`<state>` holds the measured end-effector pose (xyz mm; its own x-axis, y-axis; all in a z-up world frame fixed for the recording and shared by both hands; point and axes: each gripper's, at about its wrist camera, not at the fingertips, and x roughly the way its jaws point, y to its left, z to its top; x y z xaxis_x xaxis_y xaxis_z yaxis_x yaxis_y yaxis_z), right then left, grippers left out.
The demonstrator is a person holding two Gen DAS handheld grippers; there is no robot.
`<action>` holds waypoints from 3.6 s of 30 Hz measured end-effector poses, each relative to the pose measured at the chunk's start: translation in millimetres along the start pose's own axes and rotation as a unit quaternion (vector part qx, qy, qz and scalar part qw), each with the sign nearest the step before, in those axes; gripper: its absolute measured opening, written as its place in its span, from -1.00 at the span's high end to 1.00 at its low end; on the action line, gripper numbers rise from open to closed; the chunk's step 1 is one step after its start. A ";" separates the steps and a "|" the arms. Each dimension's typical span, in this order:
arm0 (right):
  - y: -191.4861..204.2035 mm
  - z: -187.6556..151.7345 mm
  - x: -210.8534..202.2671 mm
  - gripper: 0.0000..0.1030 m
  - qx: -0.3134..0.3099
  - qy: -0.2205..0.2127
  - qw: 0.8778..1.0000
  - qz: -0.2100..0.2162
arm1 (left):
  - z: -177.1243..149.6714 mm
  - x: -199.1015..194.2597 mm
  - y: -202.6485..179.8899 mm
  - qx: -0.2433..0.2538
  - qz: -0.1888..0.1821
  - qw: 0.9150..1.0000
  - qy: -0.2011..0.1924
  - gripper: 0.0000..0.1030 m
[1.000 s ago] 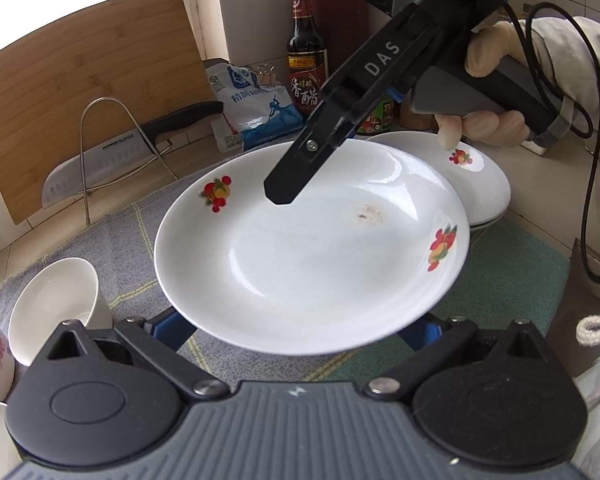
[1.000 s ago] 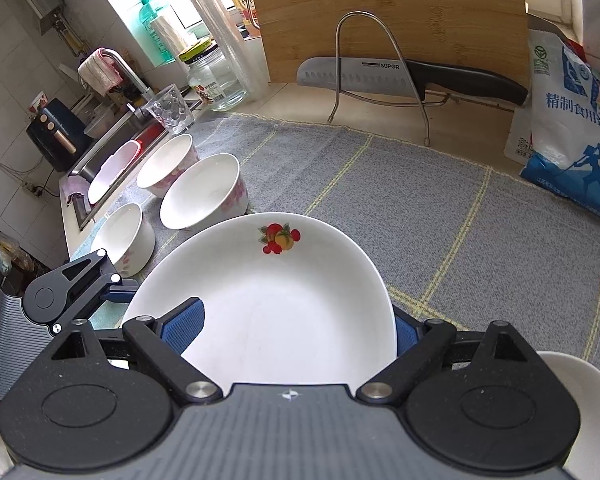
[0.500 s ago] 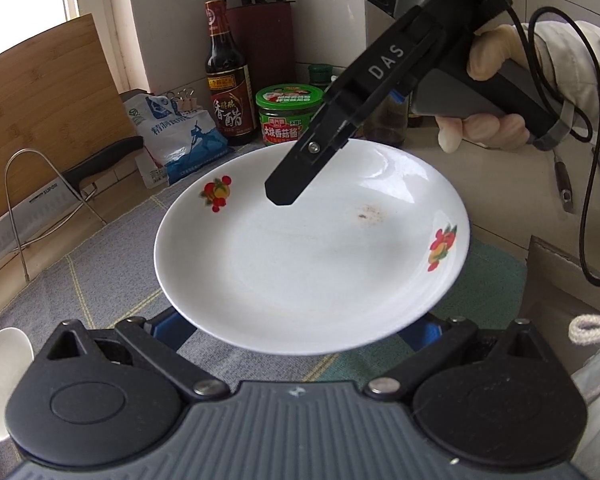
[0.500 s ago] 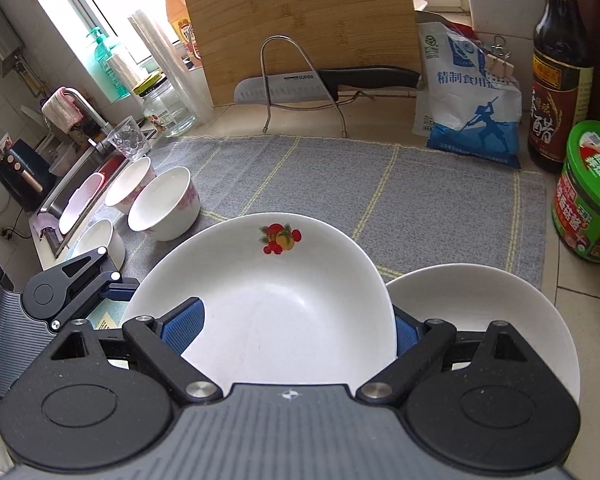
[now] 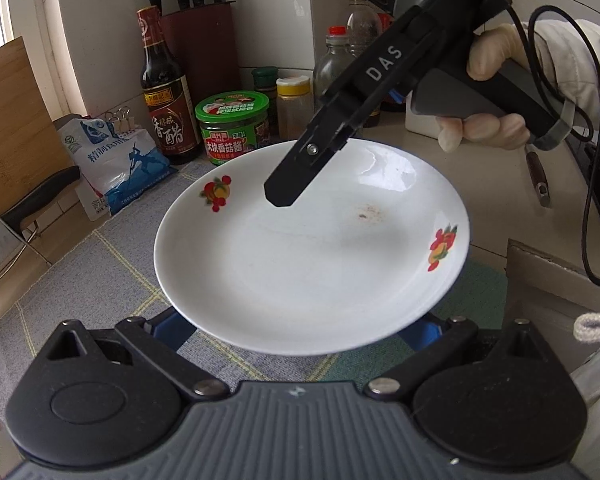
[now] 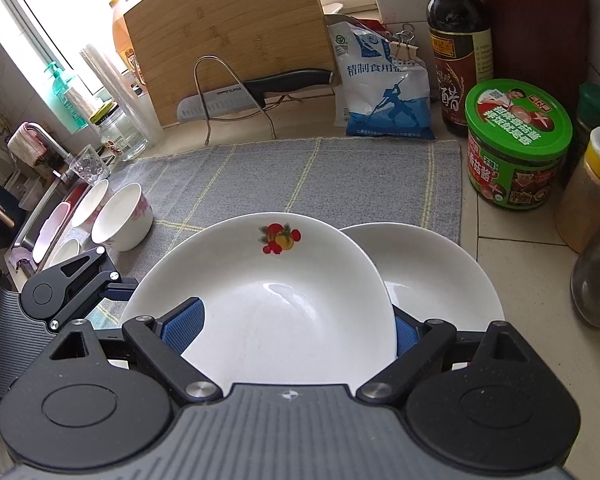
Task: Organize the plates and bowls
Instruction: 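Lower the held plate onto the plate stack with the right gripper, then open the right gripper and withdraw it from the plate stack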
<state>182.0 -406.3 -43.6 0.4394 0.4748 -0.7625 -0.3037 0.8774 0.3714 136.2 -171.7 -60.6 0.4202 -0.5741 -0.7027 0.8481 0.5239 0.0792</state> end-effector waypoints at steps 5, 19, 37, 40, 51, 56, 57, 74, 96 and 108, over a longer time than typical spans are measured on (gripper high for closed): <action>-9.0 -1.0 0.8 -0.86 0.005 0.001 1.000 -0.003 | 2.5 8.4 0.5 0.001 -0.005 1.000 0.004 -1.00; -27.7 -7.3 5.2 -0.86 0.021 0.006 1.000 -0.008 | 7.8 23.6 4.1 0.006 -0.017 1.000 0.018 -1.00; -41.7 -11.2 12.5 -0.86 0.042 0.003 0.999 -0.024 | 12.4 38.1 8.4 0.030 -0.018 0.999 0.023 -1.00; -43.4 -12.0 10.0 -0.86 0.046 0.001 0.999 -0.027 | 13.3 42.7 9.4 0.033 -0.022 0.999 0.025 -1.00; -43.8 -16.0 3.5 -0.86 0.051 0.001 0.998 -0.037 | 13.9 53.3 9.6 0.043 -0.033 0.998 0.027 -1.00; -43.9 -18.7 0.1 -0.86 0.055 0.004 0.998 -0.043 | 13.5 54.5 9.0 0.042 -0.038 0.998 0.025 -1.00; -44.1 -19.3 -0.5 -0.86 0.056 0.005 0.997 -0.045 | 13.4 54.5 8.6 0.043 -0.038 0.998 0.024 -1.00; -38.1 -26.0 -14.3 -0.90 0.078 0.008 0.993 -0.087 | 13.1 52.7 12.3 0.021 -0.055 0.998 0.013 -1.00; 1.5 -29.2 -27.2 -1.00 -0.007 -0.003 0.984 -0.180 | 4.1 28.2 6.8 0.009 0.010 0.999 -0.043 -0.99; 52.4 -7.0 -24.1 -1.00 -0.114 -0.098 0.968 -0.199 | -5.3 -37.0 32.2 -0.122 0.103 0.981 -0.115 -0.99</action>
<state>149.6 -372.2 -9.5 0.7058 0.1260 -0.6971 -0.2467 0.9662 -0.0752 146.3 -130.2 -35.8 0.6598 -0.5524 -0.5095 0.6473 0.7621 0.0120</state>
